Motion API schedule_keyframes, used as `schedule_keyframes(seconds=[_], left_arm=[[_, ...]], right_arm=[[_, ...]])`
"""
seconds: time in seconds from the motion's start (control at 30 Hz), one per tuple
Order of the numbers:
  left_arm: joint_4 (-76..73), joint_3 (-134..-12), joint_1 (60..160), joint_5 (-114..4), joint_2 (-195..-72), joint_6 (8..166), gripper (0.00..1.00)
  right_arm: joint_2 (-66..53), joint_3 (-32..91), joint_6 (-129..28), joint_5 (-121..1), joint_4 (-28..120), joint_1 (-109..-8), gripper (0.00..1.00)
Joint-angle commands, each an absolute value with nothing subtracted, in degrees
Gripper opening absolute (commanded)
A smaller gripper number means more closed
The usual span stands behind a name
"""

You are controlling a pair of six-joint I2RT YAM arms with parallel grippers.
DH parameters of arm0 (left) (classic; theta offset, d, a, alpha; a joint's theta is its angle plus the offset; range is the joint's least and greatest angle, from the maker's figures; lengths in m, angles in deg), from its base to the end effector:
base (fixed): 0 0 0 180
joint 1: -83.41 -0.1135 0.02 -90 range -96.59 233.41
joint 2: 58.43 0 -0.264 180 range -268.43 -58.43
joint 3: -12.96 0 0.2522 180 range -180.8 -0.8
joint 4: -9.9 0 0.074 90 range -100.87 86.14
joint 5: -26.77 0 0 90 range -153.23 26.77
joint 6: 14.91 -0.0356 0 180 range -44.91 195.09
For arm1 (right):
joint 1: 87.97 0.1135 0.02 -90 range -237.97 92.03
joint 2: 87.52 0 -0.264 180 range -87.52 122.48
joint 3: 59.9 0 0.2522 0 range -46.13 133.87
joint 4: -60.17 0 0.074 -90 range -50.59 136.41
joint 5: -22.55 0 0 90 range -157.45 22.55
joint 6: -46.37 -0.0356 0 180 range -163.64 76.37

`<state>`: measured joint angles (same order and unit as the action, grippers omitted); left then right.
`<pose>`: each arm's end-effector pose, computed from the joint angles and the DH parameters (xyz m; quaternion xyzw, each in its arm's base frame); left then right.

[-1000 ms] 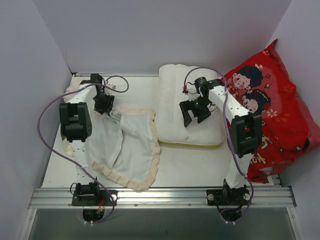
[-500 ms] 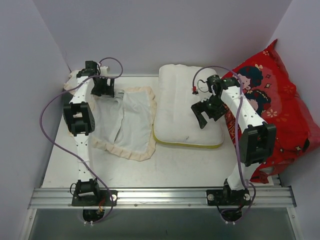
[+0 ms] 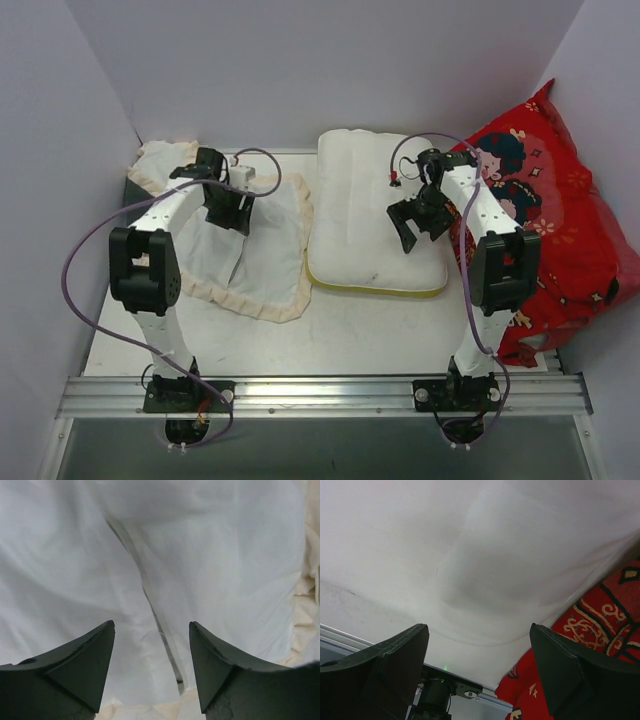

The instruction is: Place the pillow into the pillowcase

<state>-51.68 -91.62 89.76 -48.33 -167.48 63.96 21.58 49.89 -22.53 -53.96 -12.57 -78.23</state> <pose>0.3981 -0.0535 0.2443 0.1740 0.9546 -0.1181 0.2108 0.3850 0.0745 0.2627 -0.2785 0.9407 0.1001 0.1656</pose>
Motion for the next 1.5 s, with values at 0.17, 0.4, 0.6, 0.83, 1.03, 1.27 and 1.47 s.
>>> schedule_keyframes(seconds=[0.17,0.4,0.6,0.83,1.03,1.27,1.47], left_arm=[[-44.0,-88.9,94.5,-58.4,-171.4,66.1,0.57],[-43.6,-93.4,94.7,-62.8,-177.2,66.0,0.51],[-43.4,-95.7,94.8,-62.8,-180.5,66.8,0.49],[-43.3,-96.6,94.7,-64.3,-180.2,66.7,0.27],[-46.7,-95.6,94.4,-61.8,-174.6,62.1,0.08],[-50.1,-95.5,90.7,-59.3,-170.8,61.3,0.0],[-52.6,-96.8,88.0,-52.6,-171.2,61.4,0.0]], right_arm=[[19.8,51.3,-22.9,-53.8,-15.4,-79.4,0.84],[18.7,49.7,-24.0,-53.7,-15.2,-79.4,0.84],[18.4,49.7,-24.1,-54.9,-15.3,-80.1,0.84],[19.2,50.4,-24.5,-54.8,-15.4,-80.3,0.83],[19.4,50.5,-23.8,-53.7,-15.3,-80.1,0.8],[20.2,50.9,-20.2,-55.9,-13.8,-79.4,0.85],[23.4,55.7,-17.2,-57.9,-12.4,-78.1,0.89]])
